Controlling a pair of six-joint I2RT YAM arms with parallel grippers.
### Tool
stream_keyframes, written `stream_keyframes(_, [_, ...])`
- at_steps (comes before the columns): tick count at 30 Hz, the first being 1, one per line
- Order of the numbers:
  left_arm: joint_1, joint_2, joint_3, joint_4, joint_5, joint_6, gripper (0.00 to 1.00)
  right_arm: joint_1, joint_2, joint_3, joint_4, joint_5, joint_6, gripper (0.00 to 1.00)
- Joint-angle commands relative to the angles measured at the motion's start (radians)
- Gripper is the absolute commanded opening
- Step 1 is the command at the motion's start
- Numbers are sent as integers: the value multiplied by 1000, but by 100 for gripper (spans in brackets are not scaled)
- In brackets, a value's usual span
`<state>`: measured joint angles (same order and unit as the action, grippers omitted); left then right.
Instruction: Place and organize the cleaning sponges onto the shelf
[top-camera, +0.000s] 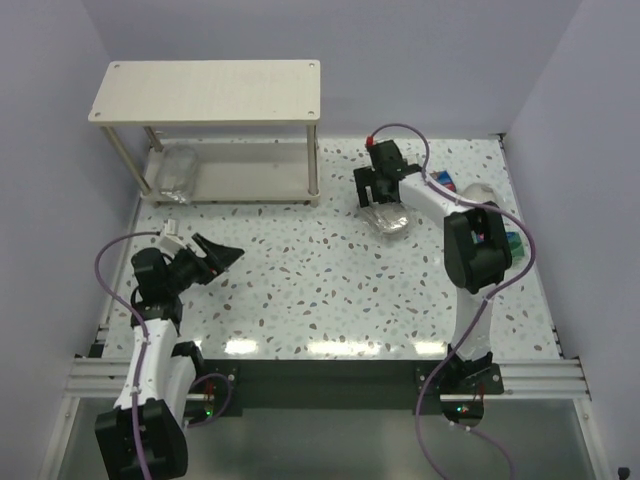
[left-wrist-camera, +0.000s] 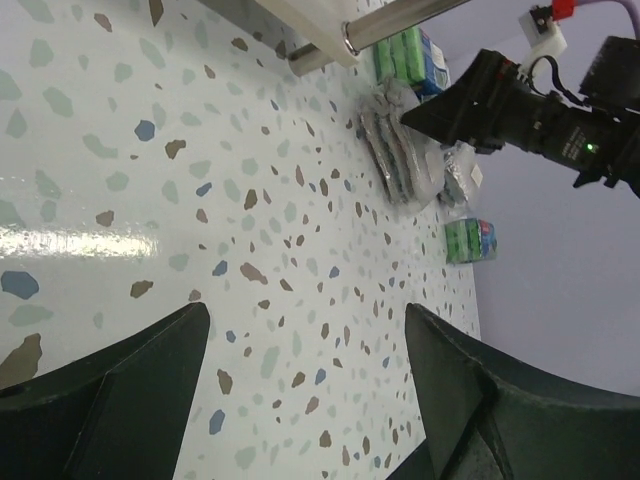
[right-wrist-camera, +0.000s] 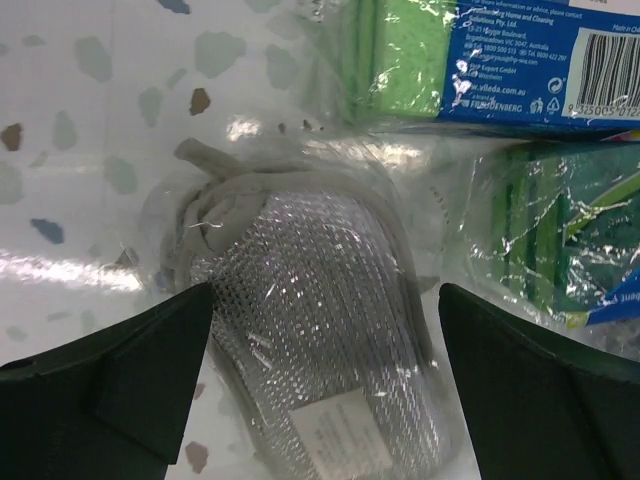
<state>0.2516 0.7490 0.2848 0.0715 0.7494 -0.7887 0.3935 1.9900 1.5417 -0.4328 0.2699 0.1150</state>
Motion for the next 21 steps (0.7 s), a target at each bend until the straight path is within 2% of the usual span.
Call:
stream_keyframes(1, [-8, -30, -22, -18, 77, 42, 84, -41, 53, 60, 57, -20, -109, 99])
stream_keyframes(3, [-8, -36, -33, -10, 84, 34, 84, -51, 72, 64, 63, -32, -155, 99])
stream_keyframes(7, [-6, -42, -41, -12, 97, 28, 84, -62, 84, 52, 26, -98, -123, 97])
stream_keyframes(11, [-6, -51, -33, -18, 91, 28, 83, -62, -22, -52, 20, -202, 70, 90])
stream_keyframes(12, [-8, -50, -32, -18, 88, 34, 82, -59, -46, -86, 26, -219, 160, 86])
stream_keyframes(17, [-17, -10, -15, -38, 76, 88, 82, -25, -227, -345, 80, -291, 406, 82])
stream_keyframes(18, [-26, -2, -10, -44, 74, 100, 82, 4, -246, -374, 72, -291, 516, 81])
stream_keyframes(20, [-46, 16, -7, -42, 70, 112, 82, 48, -289, -472, 101, -308, 616, 81])
stream_keyframes(21, [-72, 24, -4, -45, 52, 123, 81, 109, -322, -498, 114, -292, 744, 82])
